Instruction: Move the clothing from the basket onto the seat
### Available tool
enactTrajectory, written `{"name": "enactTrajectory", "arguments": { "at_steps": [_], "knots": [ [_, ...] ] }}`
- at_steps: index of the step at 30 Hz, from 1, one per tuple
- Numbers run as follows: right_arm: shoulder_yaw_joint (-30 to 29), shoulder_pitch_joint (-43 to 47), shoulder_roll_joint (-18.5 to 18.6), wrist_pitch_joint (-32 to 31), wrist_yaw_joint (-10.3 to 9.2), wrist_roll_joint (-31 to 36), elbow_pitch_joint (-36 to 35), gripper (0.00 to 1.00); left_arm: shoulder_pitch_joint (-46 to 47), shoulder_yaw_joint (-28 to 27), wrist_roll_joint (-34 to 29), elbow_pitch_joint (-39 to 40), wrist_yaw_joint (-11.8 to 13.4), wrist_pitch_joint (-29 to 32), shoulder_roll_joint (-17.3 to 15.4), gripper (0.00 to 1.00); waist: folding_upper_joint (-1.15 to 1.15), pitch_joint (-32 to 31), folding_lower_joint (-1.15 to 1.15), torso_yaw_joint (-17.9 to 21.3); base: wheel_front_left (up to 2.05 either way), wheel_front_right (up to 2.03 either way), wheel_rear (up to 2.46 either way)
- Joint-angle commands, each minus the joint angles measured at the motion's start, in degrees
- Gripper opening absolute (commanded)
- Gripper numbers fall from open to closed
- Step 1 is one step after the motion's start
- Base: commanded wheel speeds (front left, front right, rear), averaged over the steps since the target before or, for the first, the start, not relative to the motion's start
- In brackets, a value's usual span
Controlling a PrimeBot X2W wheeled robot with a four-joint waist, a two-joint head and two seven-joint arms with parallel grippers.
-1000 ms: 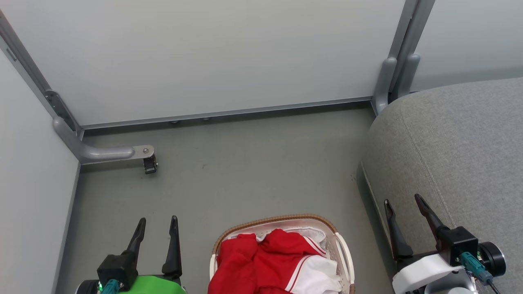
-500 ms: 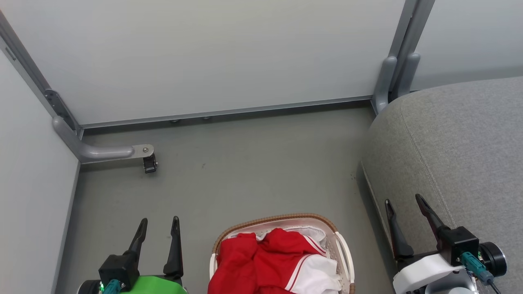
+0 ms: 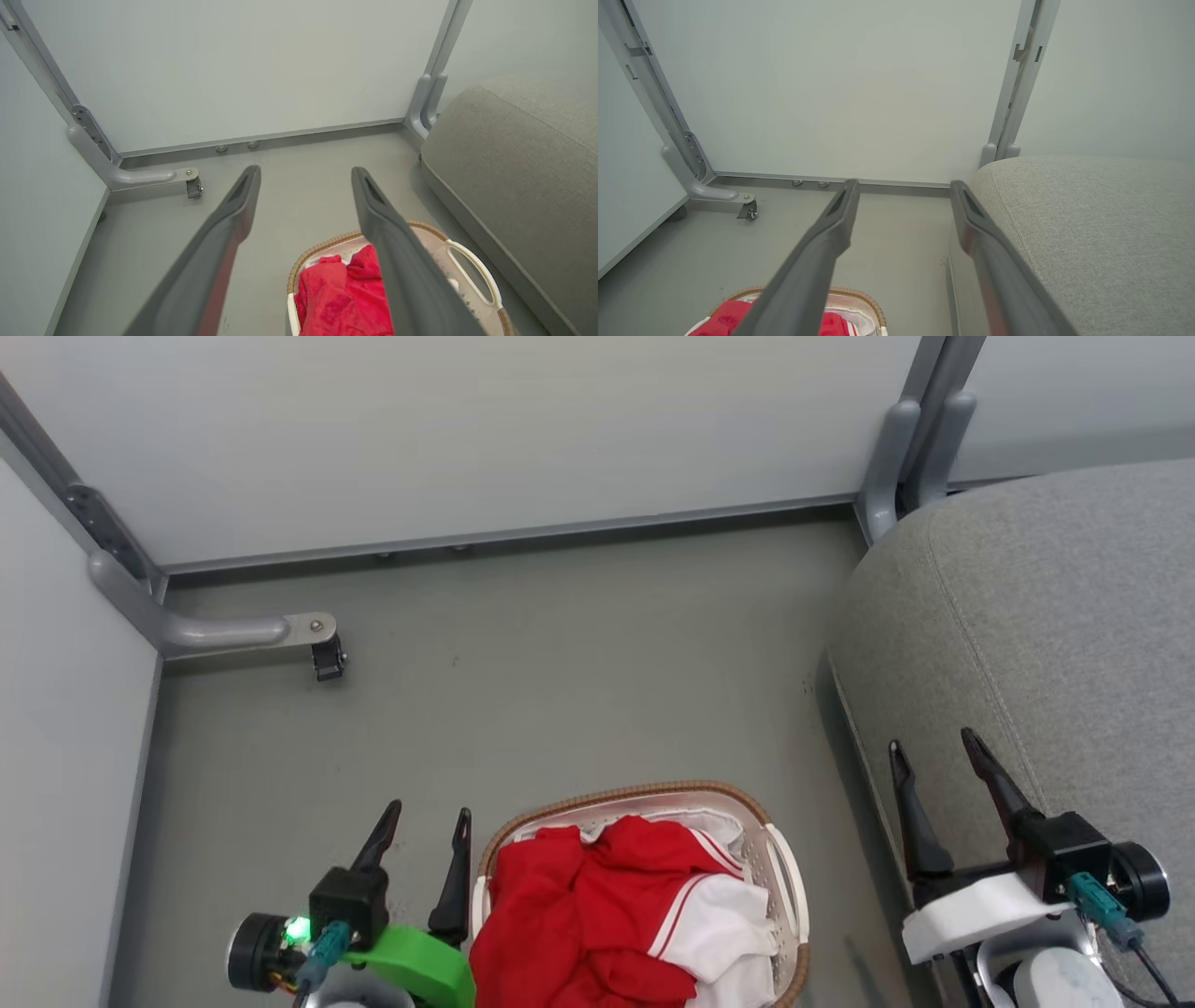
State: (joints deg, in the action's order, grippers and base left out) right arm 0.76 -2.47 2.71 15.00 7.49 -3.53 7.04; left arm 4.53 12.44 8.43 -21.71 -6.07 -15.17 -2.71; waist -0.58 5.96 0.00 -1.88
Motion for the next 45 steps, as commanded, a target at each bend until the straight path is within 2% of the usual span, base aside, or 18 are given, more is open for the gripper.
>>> {"name": "enactTrajectory", "arguments": {
  "at_steps": [1,12,19,29,37,38,40,41,43,45],
  "knots": [
    [-0.2,-1.4,0.3,0.3,0.0,0.3,-0.4,1.0,2.5,0.8,-1.1,-1.8,-0.5,0.0,-0.3,1.0,0.58,4.2,0.0,0.8,0.0,0.0,0.0],
    [0.1,-10.7,0.3,0.3,-0.01,-0.8,-2.1,1.0,15.6,5.7,-4.1,-17.9,-1.1,0.0,-0.5,1.0,0.58,19.5,0.0,5.2,0.0,0.0,0.0],
    [0.7,-15.2,0.3,0.3,-0.01,-2.7,-2.7,1.0,22.1,7.2,-3.8,-29.2,-1.3,0.0,-1.4,1.0,0.58,27.7,0.0,7.9,0.0,0.0,0.0],
    [2.2,-18.4,0.3,0.3,-0.01,-4.7,-3.3,1.0,28.4,8.1,-4.4,-37.2,-1.4,0.0,-3.0,1.0,0.58,33.9,0.0,10.6,0.0,0.0,0.0],
    [3.7,-19.4,0.3,0.3,-0.01,-5.6,-3.6,1.0,30.6,8.6,-4.0,-41.0,-0.9,0.0,-3.1,0.99,0.58,35.8,0.0,11.5,0.0,0.0,0.0],
    [3.9,-19.4,0.3,0.3,-0.01,-5.6,-3.6,1.0,30.8,8.8,-3.9,-41.5,-1.0,0.0,-3.1,0.86,0.58,35.8,0.0,11.6,0.0,0.0,0.0],
    [4.1,-19.4,0.3,0.3,-0.01,-5.8,-3.4,1.0,31.1,9.0,-3.6,-42.8,-1.1,0.0,-2.9,0.41,0.58,35.8,0.0,11.7,0.0,0.0,0.0],
    [4.1,-19.5,0.3,0.3,-0.01,-5.9,-3.4,1.0,31.2,9.0,-3.5,-43.0,-1.1,0.0,-2.9,0.3,0.58,35.7,0.0,11.8,0.0,0.0,0.0],
    [4.3,-19.6,0.3,0.3,-0.01,-6.0,-3.2,1.0,31.1,9.0,-3.1,-43.4,-1.1,0.0,-2.9,0.0,0.58,35.5,0.0,12.0,0.0,0.0,0.0],
    [4.2,-19.5,0.3,0.3,-0.01,-6.0,-3.0,1.0,30.7,9.0,-3.0,-43.4,-1.1,0.0,-2.9,0.0,0.58,34.9,0.0,12.1,0.0,0.0,0.0]
  ]
}}
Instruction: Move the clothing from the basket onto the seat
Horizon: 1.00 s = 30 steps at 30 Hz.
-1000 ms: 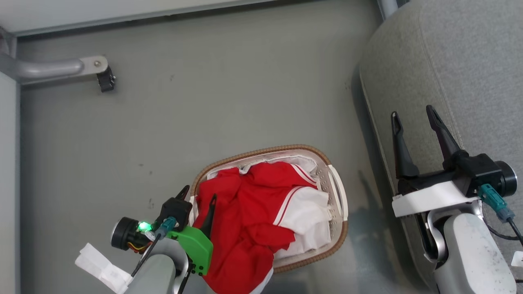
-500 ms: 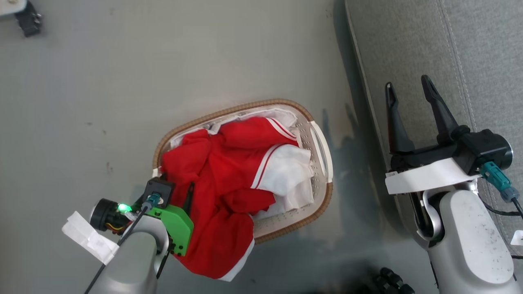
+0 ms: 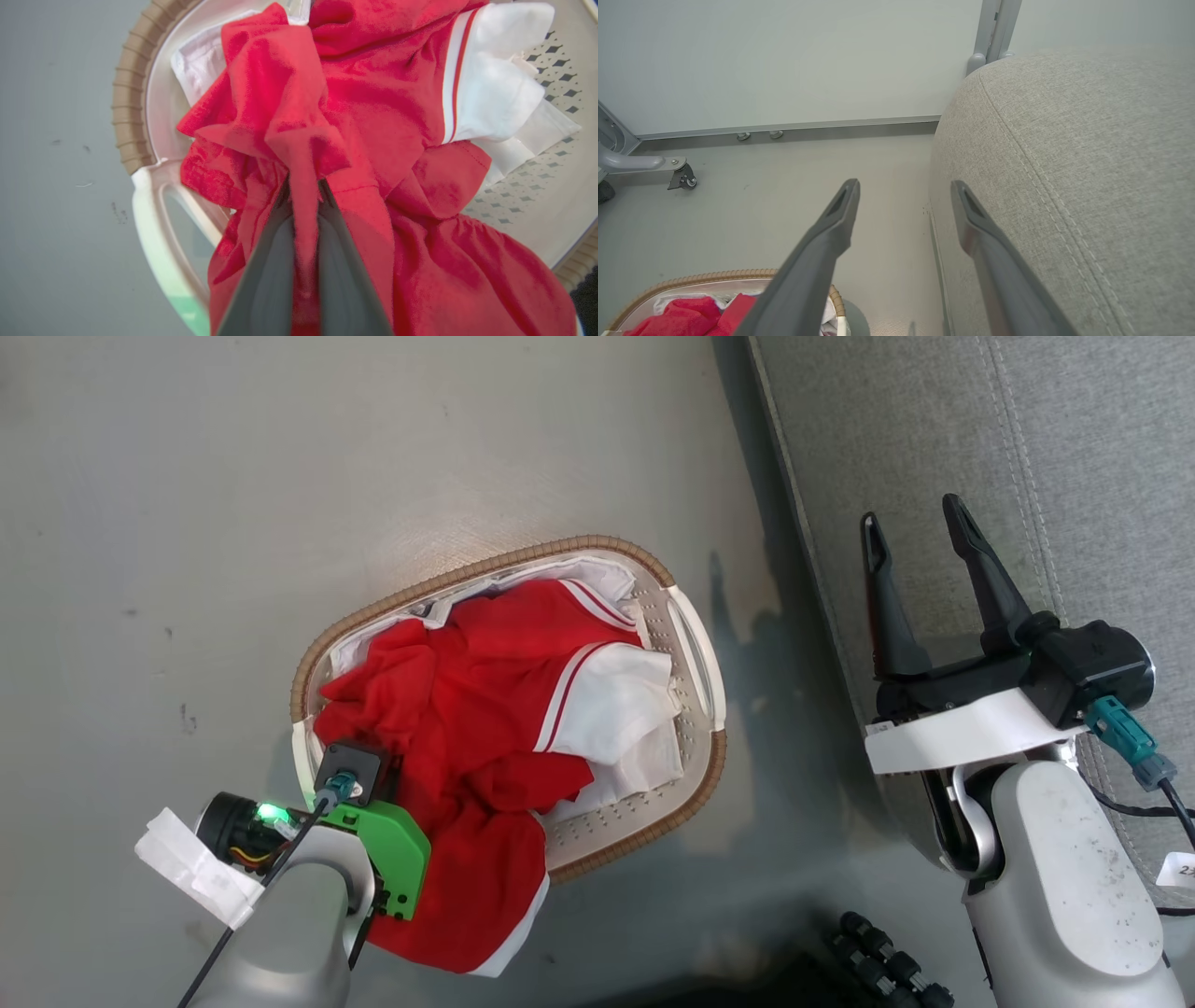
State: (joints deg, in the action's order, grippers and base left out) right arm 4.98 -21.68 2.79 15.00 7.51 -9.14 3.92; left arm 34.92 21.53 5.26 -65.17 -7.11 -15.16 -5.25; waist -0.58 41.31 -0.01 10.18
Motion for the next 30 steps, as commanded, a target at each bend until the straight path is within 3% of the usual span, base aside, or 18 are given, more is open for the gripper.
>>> {"name": "enactTrajectory", "arguments": {
  "at_steps": [1,8,18,24,30],
  "knots": [
    [-0.1,0.0,0.2,0.3,-0.04,-0.3,0.2,1.0,-0.1,-0.1,0.2,0.6,-0.1,0.0,-0.3,0.0,0.58,-0.9,0.01,0.1,0.0,0.0,0.0],
    [-0.4,2.1,0.2,0.3,-0.04,0.5,1.6,1.0,-2.9,0.2,0.4,4.8,0.1,0.0,-0.5,0.0,0.58,-5.4,0.01,-0.5,0.0,0.0,0.0],
    [-0.7,6.9,0.2,0.3,-0.04,2.6,3.4,1.0,-7.3,2.6,0.0,16.2,-0.3,0.0,-1.2,0.0,0.58,-16.8,0.01,-2.7,0.0,0.0,0.0],
    [-0.8,10.3,0.2,0.3,-0.04,3.9,4.1,1.0,-9.2,4.9,0.9,26.2,-0.4,0.0,-2.9,0.0,0.58,-24.1,0.01,-4.2,0.0,0.0,0.0],
    [-0.7,14.2,0.2,0.3,-0.04,5.0,4.9,1.0,-9.0,9.2,3.4,35.4,-0.4,0.0,-6.7,0.0,0.58,-31.0,0.01,-5.3,0.0,0.0,0.0]
  ]
}}
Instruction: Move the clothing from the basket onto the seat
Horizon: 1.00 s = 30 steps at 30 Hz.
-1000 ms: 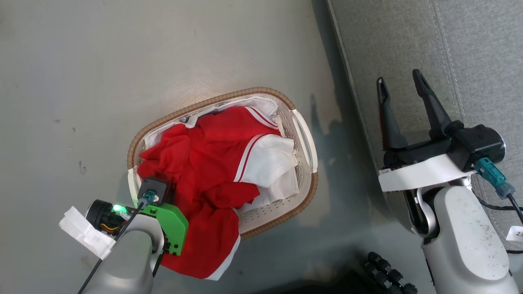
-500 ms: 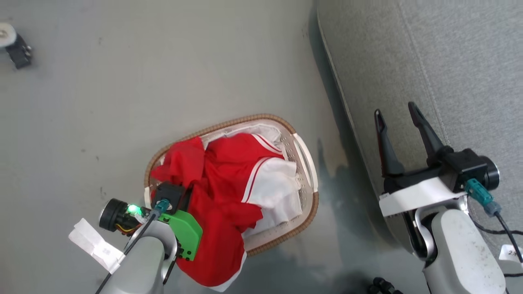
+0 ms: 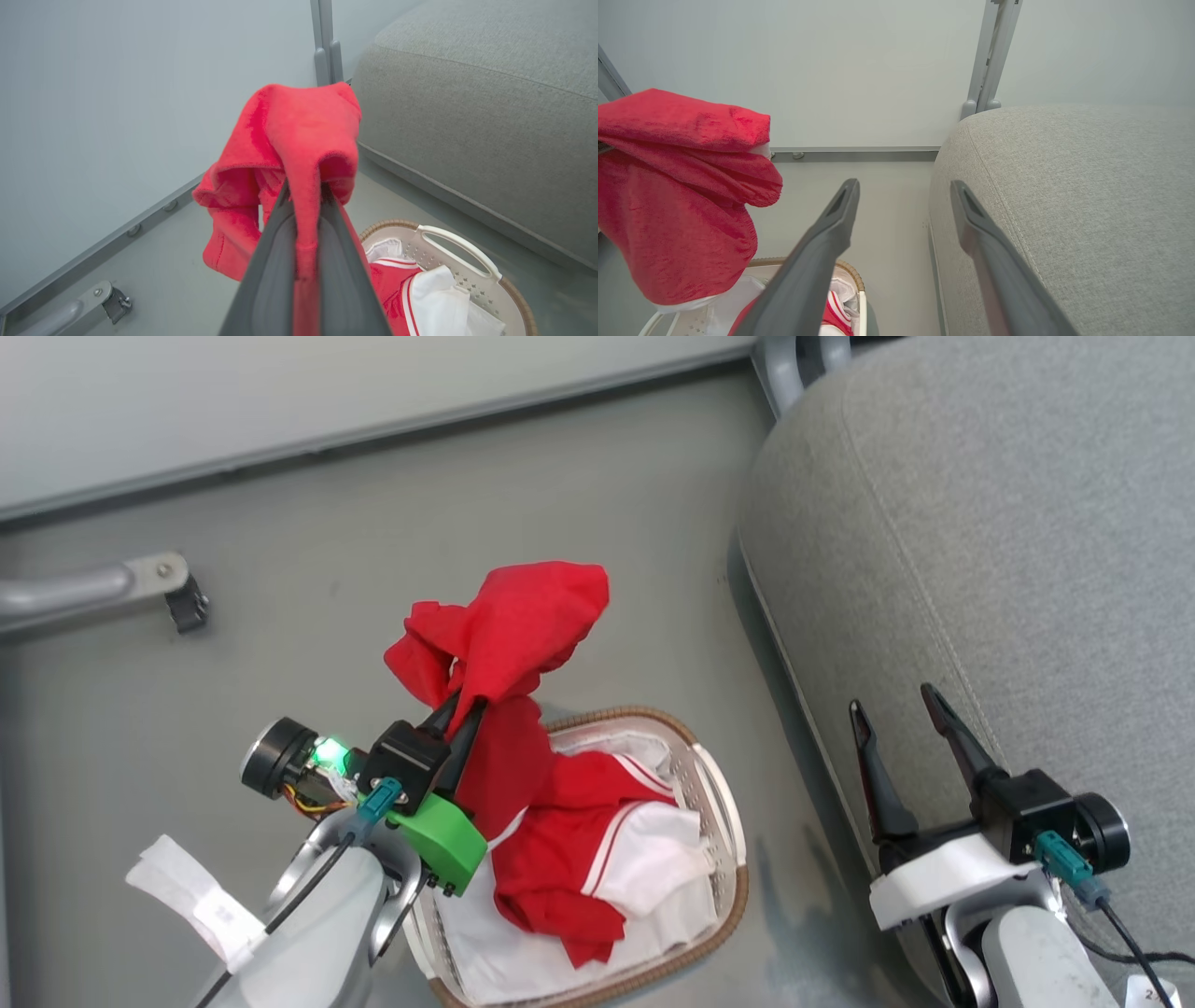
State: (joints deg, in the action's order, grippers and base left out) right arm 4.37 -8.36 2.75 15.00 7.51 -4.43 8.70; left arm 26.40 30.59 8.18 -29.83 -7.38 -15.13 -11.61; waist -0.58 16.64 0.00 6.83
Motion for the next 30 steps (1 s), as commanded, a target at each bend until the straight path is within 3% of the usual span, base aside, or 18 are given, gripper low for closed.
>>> {"name": "enactTrajectory", "arguments": {
  "at_steps": [1,10,18,30],
  "knots": [
    [-0.1,1.4,0.2,0.3,-0.04,0.4,0.3,1.0,0.2,0.9,0.9,1.2,-0.2,0.0,-1.4,0.0,0.58,-7.3,0.0,-2.0,0.0,0.0,0.0],
    [0.2,5.3,0.2,0.3,-0.04,0.6,1.0,1.0,9.4,8.8,6.3,7.9,-0.2,2.3,-8.5,0.0,0.58,-13.5,0.0,-2.2,0.0,0.0,0.0],
    [0.7,5.4,0.2,0.3,-0.04,1.0,0.9,1.0,19.2,13.5,11.9,13.0,-0.2,6.4,-12.1,0.0,0.58,-15.4,0.0,-2.0,0.0,0.0,0.0],
    [2.4,0.3,0.2,0.3,-0.04,2.2,0.2,1.0,26.0,16.5,14.8,12.4,-0.2,6.3,-11.0,0.0,0.58,-15.4,0.0,-1.6,0.0,0.0,0.0]
  ]
}}
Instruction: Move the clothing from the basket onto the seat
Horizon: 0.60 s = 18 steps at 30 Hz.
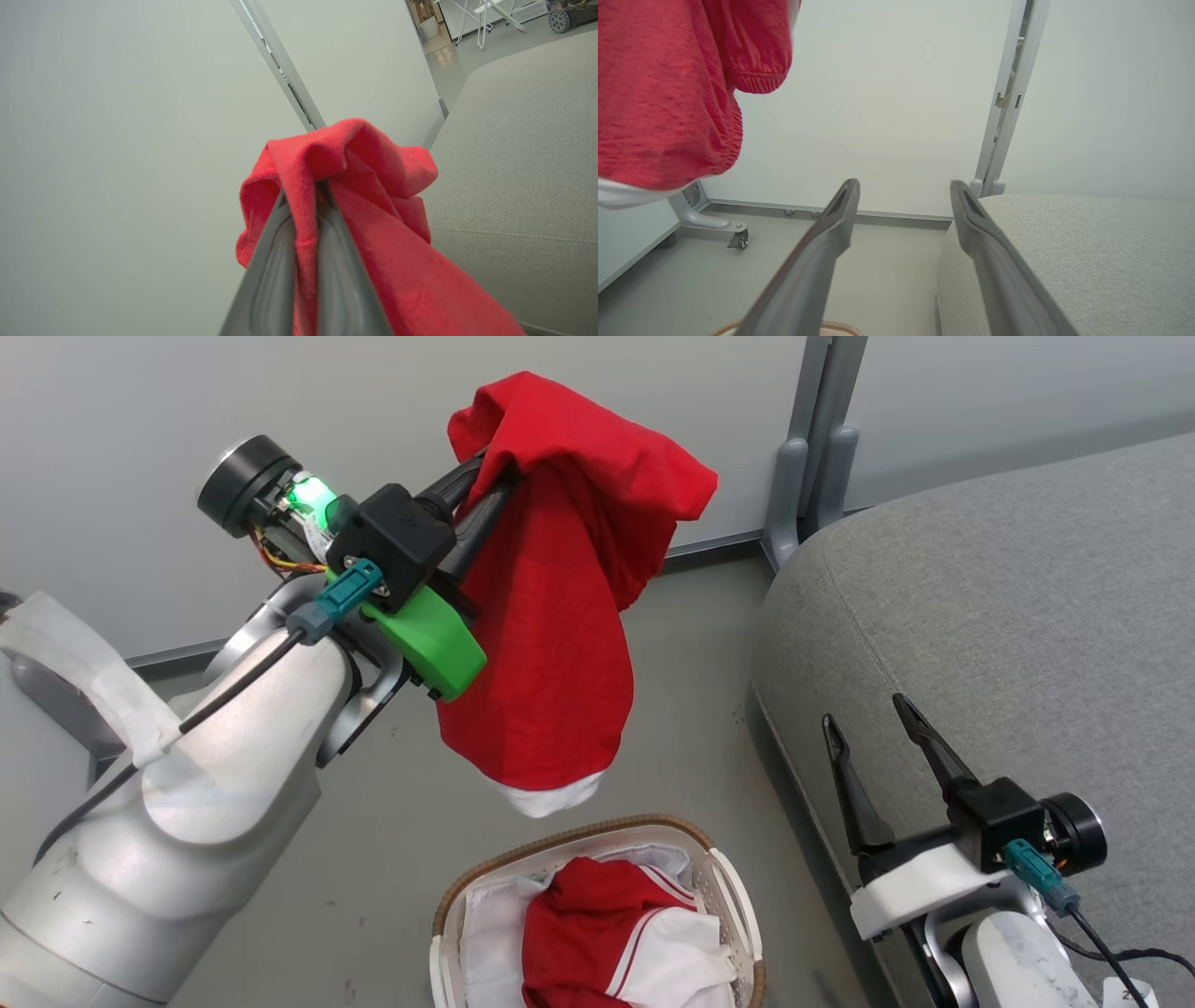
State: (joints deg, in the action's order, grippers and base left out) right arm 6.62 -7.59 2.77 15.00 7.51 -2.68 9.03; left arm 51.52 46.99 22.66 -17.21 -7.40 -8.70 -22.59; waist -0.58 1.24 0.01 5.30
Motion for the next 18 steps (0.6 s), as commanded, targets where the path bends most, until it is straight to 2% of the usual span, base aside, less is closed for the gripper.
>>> {"name": "enactTrajectory", "arguments": {
  "at_steps": [1,12,18],
  "knots": [
    [0.6,-1.2,0.2,0.3,-0.04,0.5,-0.2,1.0,1.0,0.3,0.4,-0.2,-0.1,-0.3,0.2,0.0,0.58,0.1,-0.01,-0.1,0.0,0.0,0.0],
    [5.8,-10.0,0.2,0.3,-0.04,3.6,2.2,1.0,1.4,2.8,1.0,1.7,-0.1,-0.3,0.8,0.0,0.58,0.5,-0.01,-1.2,0.0,0.0,0.0],
    [10.6,-17.8,0.2,0.3,-0.04,5.9,7.5,1.0,1.5,4.4,1.1,2.3,-0.1,-0.3,1.0,0.0,0.58,0.7,-0.01,-1.7,0.0,0.0,0.0]
  ]
}}
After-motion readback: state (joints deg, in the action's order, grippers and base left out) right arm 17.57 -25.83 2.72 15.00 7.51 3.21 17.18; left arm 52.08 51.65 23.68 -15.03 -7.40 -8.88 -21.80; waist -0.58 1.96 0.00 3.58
